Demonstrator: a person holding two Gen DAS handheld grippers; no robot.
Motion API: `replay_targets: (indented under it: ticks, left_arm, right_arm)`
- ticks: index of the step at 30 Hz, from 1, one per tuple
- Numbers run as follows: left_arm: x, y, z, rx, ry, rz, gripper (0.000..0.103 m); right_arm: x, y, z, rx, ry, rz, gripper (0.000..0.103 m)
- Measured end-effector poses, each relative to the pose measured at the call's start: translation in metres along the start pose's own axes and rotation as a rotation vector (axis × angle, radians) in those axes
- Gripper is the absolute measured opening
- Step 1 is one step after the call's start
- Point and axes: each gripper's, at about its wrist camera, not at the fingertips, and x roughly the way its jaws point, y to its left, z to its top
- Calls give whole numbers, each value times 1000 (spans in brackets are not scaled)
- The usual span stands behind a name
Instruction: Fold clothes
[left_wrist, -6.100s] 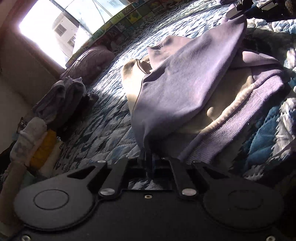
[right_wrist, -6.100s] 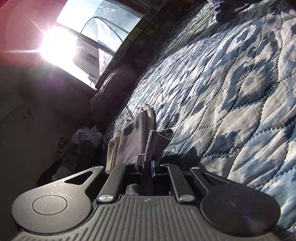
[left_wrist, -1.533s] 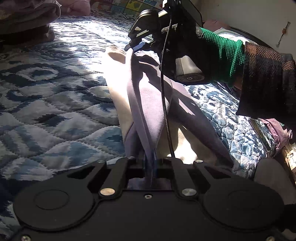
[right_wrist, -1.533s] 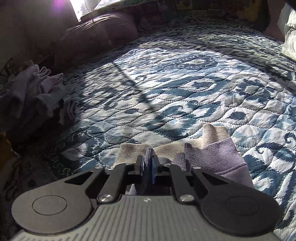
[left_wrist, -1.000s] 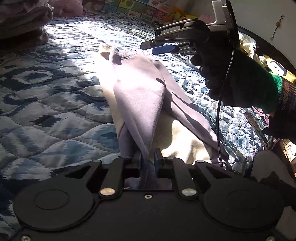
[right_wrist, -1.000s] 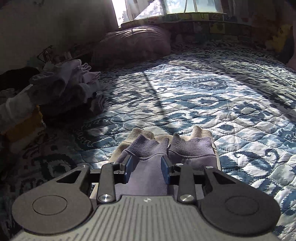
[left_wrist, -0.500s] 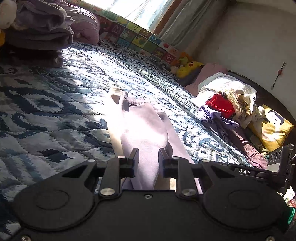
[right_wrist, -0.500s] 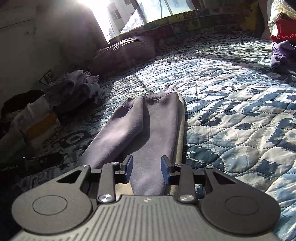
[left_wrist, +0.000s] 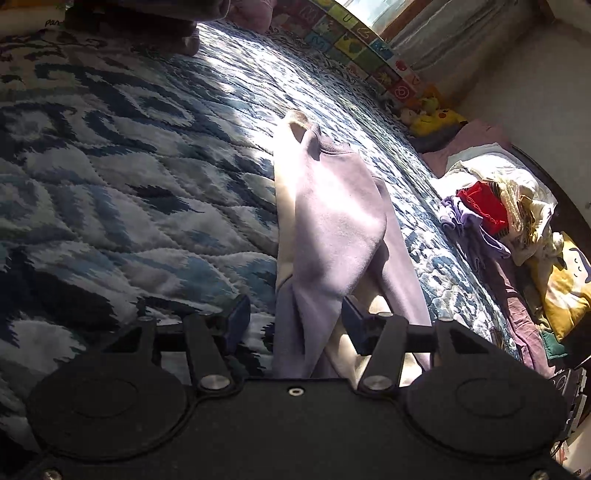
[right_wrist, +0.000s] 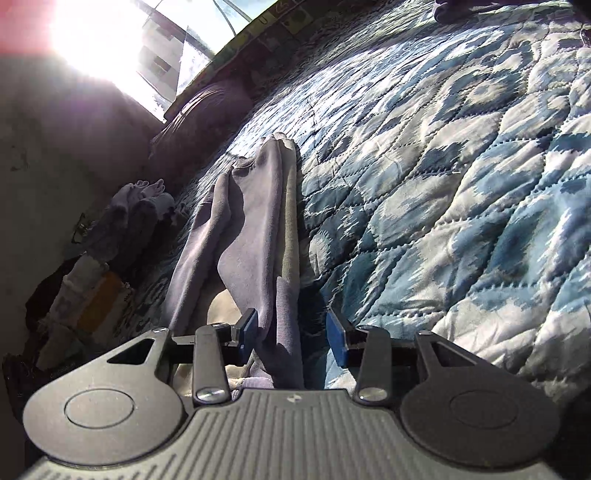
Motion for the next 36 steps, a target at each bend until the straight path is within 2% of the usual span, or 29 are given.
replay_targets:
  ticks: [4, 8, 10, 11, 12, 13, 16, 17, 18, 20, 21, 23, 25, 26, 27, 30, 32, 36]
  left_arm:
    - [-9, 15, -17, -162, 45, -83, 54]
    - [-10, 24, -25, -285, 39, -139, 50]
    - [-5, 23, -26, -307, 50, -144, 31]
    - [-3, 21, -29, -307, 58, -132, 22]
    - [-2, 19, -32, -306, 59, -132, 8]
    - [-3, 16, -34, -312, 54, -136, 4]
    - [-10, 8, -38, -313, 49, -139, 3]
    - [-10, 5, -39, -284, 54, -112, 3]
    - [-10, 2, -41, -245, 62, -79, 3]
    - [-10, -1, -38, -203, 88, -43, 14]
    - [-18, -8, -32, -144, 74, -50, 31]
    - [-38, -29, -23, 33, 5, -49, 49]
    - [-56, -56, -19, 283, -42, -35, 55]
    - [-62, -70, -21, 443, -59, -16, 64]
    - [-66, -84, -29, 630, -73, 17, 68]
    - [-63, -103, -61, 1102, -71, 140, 68]
    - [-53, -97, -83, 1346, -36, 197, 68]
    - [-27, -74, -110, 1633, 38, 293, 69]
  right_arm:
    - [1, -15, -7, 171, 22, 94, 42]
    - [6, -15, -10, 205, 1, 94, 39]
    - [9, -15, -12, 221, -6, 95, 32]
    - [10, -14, -13, 218, 0, 95, 23]
    - [11, -15, -13, 214, 5, 96, 10]
    - [8, -15, -12, 218, -2, 102, 9]
    - [0, -9, -6, 176, 13, 80, 8]
    - [-2, -7, -5, 150, 28, 64, 8]
    - [-1, -2, -4, 84, 58, 26, 12]
    - [-8, 4, -2, 25, 49, 20, 20]
    - [-14, 7, 0, 14, 34, 48, 21]
    - [-29, 19, 6, -80, -13, 63, 26]
    - [-43, 39, 9, -292, -55, 29, 29]
    - [-48, 50, 4, -444, -59, -13, 30]
    - [-52, 61, -1, -606, -62, -58, 31]
    - [-50, 75, -28, -957, -31, -165, 36]
    - [-50, 72, -50, -1124, -2, -213, 36]
    - [-41, 73, -84, -1305, 37, -280, 39]
